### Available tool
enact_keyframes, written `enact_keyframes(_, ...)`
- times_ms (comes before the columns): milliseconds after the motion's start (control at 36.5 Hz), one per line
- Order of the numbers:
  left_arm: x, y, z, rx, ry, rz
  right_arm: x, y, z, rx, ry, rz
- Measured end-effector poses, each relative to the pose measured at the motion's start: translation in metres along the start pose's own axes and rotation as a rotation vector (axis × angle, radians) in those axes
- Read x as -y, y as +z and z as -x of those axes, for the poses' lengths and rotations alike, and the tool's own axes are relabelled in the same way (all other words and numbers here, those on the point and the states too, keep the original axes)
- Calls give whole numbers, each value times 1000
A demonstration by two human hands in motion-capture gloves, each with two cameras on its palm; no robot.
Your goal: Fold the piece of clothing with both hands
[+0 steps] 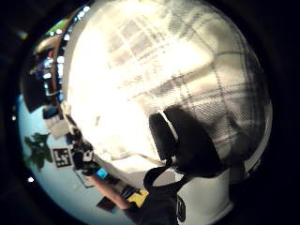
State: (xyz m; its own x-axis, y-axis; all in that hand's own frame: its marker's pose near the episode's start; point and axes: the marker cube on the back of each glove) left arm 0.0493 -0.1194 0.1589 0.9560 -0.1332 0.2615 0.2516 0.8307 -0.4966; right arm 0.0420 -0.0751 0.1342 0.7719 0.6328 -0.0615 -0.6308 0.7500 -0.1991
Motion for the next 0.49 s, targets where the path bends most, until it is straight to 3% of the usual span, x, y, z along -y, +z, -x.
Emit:
enact_keyframes(219,-2,1,7,-115,31,120,-2,-2,15,54,-10,-56)
enact_keyframes(384,6,2,5,-121,29,26,-4,-6,33,83,-38,-110)
enact_keyframes(494,5,3,6,-136,52,29,-2,-12,43,70,-60,-159)
